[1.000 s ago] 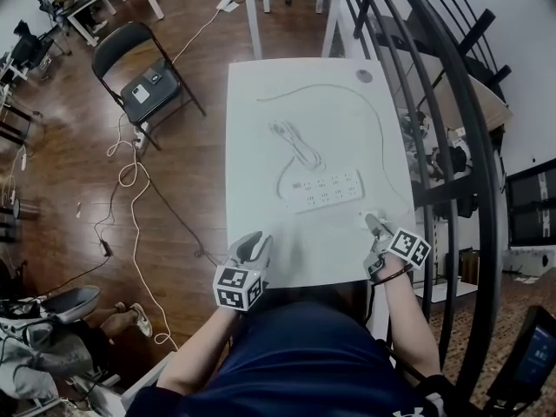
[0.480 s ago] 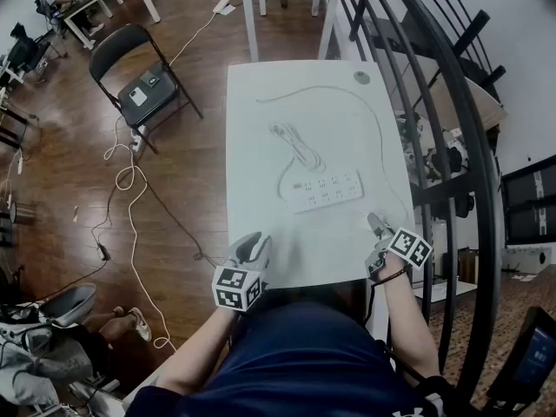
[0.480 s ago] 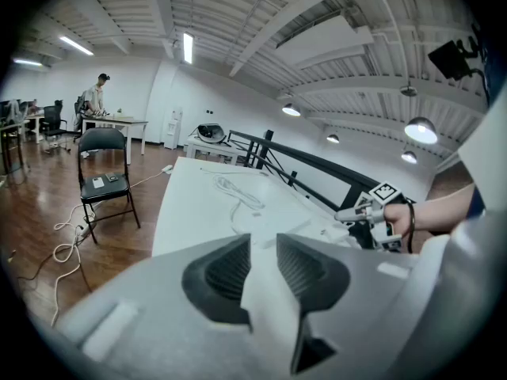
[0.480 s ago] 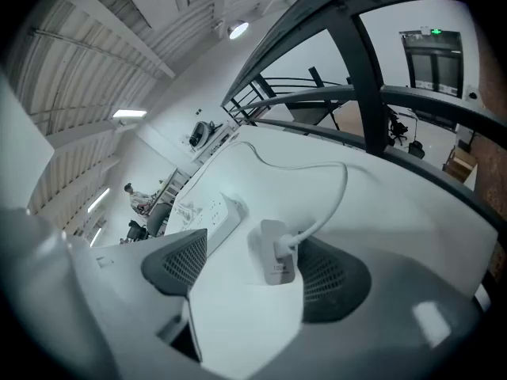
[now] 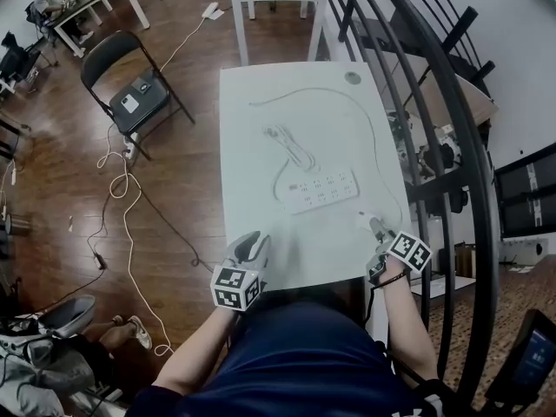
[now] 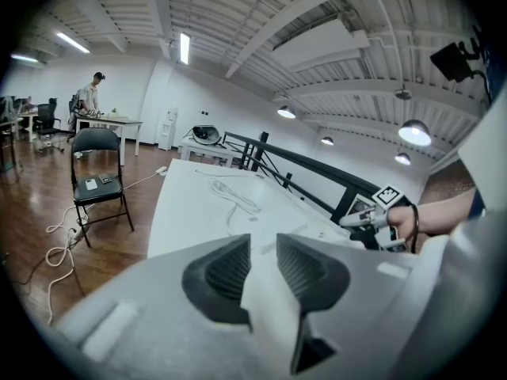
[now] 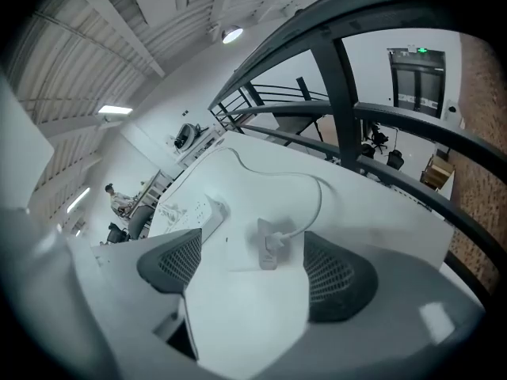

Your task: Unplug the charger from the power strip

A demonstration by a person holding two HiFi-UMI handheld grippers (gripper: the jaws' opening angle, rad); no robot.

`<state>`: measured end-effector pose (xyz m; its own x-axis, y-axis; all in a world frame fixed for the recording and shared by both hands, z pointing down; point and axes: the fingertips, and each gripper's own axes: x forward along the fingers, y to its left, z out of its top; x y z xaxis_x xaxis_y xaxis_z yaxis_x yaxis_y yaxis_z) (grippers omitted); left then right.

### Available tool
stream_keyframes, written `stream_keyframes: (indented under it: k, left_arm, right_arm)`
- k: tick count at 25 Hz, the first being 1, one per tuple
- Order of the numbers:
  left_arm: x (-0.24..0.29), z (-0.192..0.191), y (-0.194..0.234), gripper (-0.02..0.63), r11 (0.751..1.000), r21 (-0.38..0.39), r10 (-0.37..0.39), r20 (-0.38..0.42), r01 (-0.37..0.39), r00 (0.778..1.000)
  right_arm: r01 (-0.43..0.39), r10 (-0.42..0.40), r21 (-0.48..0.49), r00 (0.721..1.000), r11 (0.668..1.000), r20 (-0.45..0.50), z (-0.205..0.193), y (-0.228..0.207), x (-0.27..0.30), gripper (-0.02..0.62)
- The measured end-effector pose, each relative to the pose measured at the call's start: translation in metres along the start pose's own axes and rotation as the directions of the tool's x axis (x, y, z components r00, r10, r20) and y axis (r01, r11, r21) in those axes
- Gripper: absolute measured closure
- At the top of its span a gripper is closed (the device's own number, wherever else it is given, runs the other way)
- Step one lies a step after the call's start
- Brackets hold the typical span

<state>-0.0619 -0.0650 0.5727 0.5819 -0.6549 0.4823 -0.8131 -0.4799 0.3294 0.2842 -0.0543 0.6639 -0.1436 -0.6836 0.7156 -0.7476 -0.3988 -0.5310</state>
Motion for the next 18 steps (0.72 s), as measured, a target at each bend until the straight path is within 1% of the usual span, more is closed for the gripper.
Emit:
stream_keyframes:
  k: [2, 6, 9, 11, 12, 13, 15, 16, 18]
  left_arm:
    - [-0.001, 0.002, -0.002, 0.502, 1.000, 0.001, -0.008, 0.007, 0.008, 1.000]
    - [-0.003, 0.005, -0.004, 0.502, 1.000, 0.000, -0.022, 0.021, 0.022, 1.000]
    - [-0.008, 0.012, -0.009, 0.502, 0.999, -0.002, -0.041, 0.038, 0.042, 0.998]
    - [-0.012, 0.020, -0.017, 0.502, 0.998, 0.012, -0.066, 0.057, 0.066, 0.996]
    - [-0.014, 0.025, -0.022, 0.502, 0.997, 0.022, -0.081, 0.070, 0.080, 0.994]
    - [-0.017, 0.032, -0.028, 0.502, 0.995, 0.031, -0.095, 0.084, 0.093, 0.992]
    - [-0.021, 0.050, -0.041, 0.520, 0.992, 0.041, -0.124, 0.124, 0.120, 0.984]
    - [-0.024, 0.060, -0.048, 0.529, 0.990, 0.044, -0.138, 0.148, 0.133, 0.979]
    - [-0.029, 0.080, -0.061, 0.560, 0.986, 0.060, -0.167, 0.193, 0.159, 0.967]
  right_arm:
    - [0.007, -0.007, 0.007, 1.000, 1.000, 0.022, 0.002, 0.001, -0.010, 0.201]
    - [0.000, 0.003, -0.033, 0.996, 0.999, 0.090, 0.012, 0.017, -0.036, 0.202]
    - [-0.044, 0.052, -0.067, 0.990, 0.997, 0.128, 0.019, 0.042, -0.052, 0.204]
    - [-0.102, 0.115, -0.091, 0.983, 0.991, 0.142, 0.022, 0.065, -0.060, 0.230]
    - [-0.143, 0.157, -0.106, 0.977, 0.984, 0.147, 0.024, 0.079, -0.064, 0.269]
    - [-0.191, 0.209, -0.124, 0.966, 0.974, 0.151, 0.025, 0.095, -0.069, 0.332]
    - [-0.297, 0.322, -0.161, 0.932, 0.941, 0.164, 0.030, 0.129, -0.079, 0.507]
    - [-0.342, 0.371, -0.175, 0.913, 0.923, 0.172, 0.032, 0.144, -0.085, 0.548]
    - [-0.412, 0.444, -0.189, 0.876, 0.892, 0.188, 0.036, 0.170, -0.095, 0.571]
